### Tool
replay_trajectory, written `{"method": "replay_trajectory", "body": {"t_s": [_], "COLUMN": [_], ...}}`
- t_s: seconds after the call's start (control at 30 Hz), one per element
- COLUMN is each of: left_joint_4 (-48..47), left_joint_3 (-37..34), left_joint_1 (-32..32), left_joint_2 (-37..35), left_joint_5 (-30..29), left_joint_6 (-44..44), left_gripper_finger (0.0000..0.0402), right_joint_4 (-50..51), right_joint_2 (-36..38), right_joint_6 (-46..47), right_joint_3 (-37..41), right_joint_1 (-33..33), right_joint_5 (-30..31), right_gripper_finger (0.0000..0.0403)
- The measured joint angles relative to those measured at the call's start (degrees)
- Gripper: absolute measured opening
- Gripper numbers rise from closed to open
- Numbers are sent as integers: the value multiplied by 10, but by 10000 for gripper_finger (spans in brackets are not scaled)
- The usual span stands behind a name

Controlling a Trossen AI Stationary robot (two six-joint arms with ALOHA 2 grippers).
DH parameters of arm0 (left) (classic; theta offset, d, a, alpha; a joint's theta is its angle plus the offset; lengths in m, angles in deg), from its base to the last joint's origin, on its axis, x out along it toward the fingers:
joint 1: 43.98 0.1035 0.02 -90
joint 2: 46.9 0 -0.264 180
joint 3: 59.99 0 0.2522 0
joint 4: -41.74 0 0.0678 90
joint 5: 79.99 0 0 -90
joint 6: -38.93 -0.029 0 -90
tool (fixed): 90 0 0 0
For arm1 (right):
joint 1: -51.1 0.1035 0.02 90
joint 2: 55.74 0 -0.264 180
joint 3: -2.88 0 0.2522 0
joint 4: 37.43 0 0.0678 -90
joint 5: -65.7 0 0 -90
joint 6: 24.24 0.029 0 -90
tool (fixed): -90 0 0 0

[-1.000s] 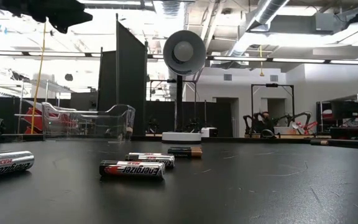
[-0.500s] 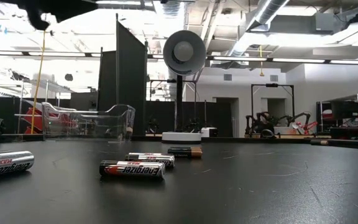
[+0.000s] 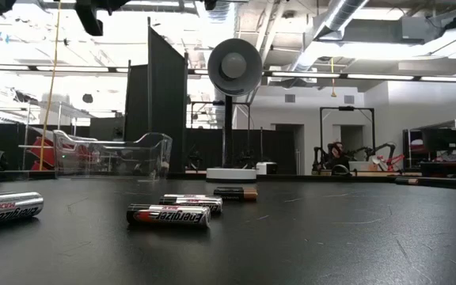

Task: Sort batteries
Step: Put the black battery into the top transparent bin

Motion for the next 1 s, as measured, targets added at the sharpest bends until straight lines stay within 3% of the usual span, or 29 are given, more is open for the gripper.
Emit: {"method": "replay_trajectory", "body": {"t_s": [0.4, 0.83, 1.0], "left_joint_4": [127, 124, 117], "left_joint_3": [0, 29, 33], "left_joint_1": [0, 0, 0], "left_joint_2": [65, 104, 104], "left_joint_5": [-17, -27, -26], "left_joint_6": [-98, -112, -105], "left_gripper_finger": [155, 154, 121], "right_joint_4": [9, 7, 7], "right_joint_2": [0, 0, 0], "right_joint_6": [20, 29, 29], "right_joint_3": [0, 0, 0], "right_joint_1": [4, 5, 5], "right_joint_5": [0, 0, 0], "right_gripper_finger": [202, 203, 203]}}
